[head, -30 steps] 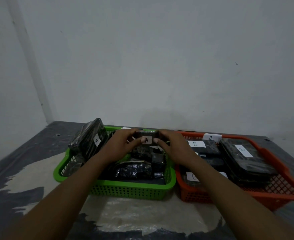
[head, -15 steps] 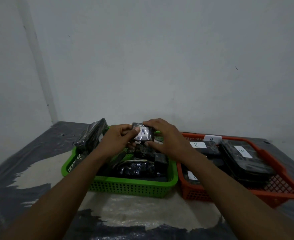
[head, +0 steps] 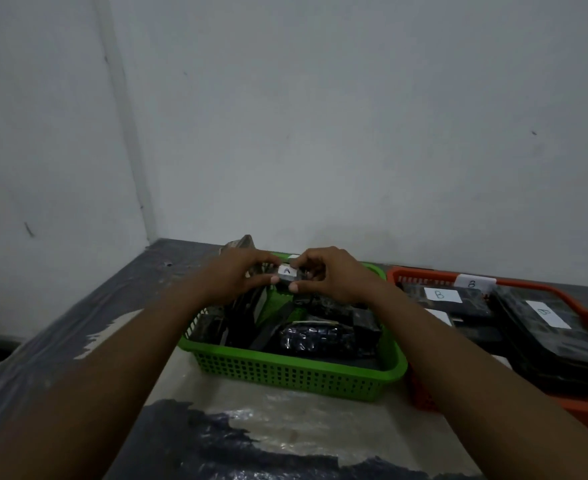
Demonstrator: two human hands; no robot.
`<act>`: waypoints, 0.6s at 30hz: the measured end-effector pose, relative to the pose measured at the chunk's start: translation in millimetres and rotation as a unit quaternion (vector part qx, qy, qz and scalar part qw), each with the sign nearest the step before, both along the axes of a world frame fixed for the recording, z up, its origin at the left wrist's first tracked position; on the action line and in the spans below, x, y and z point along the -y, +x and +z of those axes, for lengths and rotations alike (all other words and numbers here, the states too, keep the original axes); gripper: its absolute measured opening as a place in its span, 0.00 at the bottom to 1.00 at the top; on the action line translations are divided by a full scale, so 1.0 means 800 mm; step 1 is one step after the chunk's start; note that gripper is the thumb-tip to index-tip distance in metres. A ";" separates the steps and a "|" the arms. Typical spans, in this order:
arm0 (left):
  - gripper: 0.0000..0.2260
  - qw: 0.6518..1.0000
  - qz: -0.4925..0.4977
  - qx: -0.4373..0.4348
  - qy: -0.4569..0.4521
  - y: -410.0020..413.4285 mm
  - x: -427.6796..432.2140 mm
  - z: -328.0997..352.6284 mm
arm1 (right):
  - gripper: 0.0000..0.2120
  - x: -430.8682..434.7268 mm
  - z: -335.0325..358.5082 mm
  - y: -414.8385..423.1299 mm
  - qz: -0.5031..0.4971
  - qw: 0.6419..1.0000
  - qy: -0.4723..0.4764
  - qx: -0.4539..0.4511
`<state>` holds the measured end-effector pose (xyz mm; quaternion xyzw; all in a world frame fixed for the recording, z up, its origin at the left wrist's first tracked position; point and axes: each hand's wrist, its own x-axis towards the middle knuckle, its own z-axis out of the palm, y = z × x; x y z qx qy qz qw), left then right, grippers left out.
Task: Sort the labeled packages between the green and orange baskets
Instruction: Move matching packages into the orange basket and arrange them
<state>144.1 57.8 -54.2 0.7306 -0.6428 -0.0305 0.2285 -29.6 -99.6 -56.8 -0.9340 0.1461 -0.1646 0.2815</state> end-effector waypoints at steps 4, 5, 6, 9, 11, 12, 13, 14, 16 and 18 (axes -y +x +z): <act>0.19 0.990 0.027 0.129 0.058 0.001 0.030 -0.010 | 0.18 0.013 -0.016 0.021 -0.031 0.998 -0.006 -0.056; 0.21 0.980 0.037 0.181 0.076 0.001 0.039 -0.011 | 0.20 0.017 -0.019 0.025 -0.036 0.997 -0.012 -0.073; 0.23 0.967 0.047 0.230 0.100 0.001 0.046 -0.011 | 0.21 0.019 -0.022 0.028 -0.036 0.995 -0.021 -0.087; 0.21 0.931 0.068 0.314 0.170 0.000 0.063 -0.013 | 0.21 0.022 -0.030 0.043 -0.026 0.989 -0.077 -0.123; 0.16 0.913 0.080 0.344 0.202 -0.003 0.073 -0.017 | 0.21 0.020 -0.033 0.057 -0.019 0.980 -0.127 -0.152; 0.13 0.906 0.085 0.357 0.211 -0.004 0.078 -0.020 | 0.20 0.019 -0.036 0.064 -0.015 0.974 -0.146 -0.171; 0.09 0.899 0.088 0.370 0.216 -0.005 0.082 -0.024 | 0.19 0.017 -0.040 0.071 -0.013 0.968 -0.164 -0.191; 0.07 0.894 0.090 0.380 0.219 -0.006 0.086 -0.028 | 0.17 0.016 -0.043 0.076 -0.015 0.960 -0.185 -0.208; 0.07 0.888 0.100 0.389 0.224 -0.005 0.092 -0.035 | 0.15 0.016 -0.053 0.085 -0.024 0.948 -0.224 -0.224; 0.08 0.884 0.108 0.390 0.235 -0.003 0.097 -0.043 | 0.15 0.015 -0.062 0.088 -0.031 0.940 -0.245 -0.236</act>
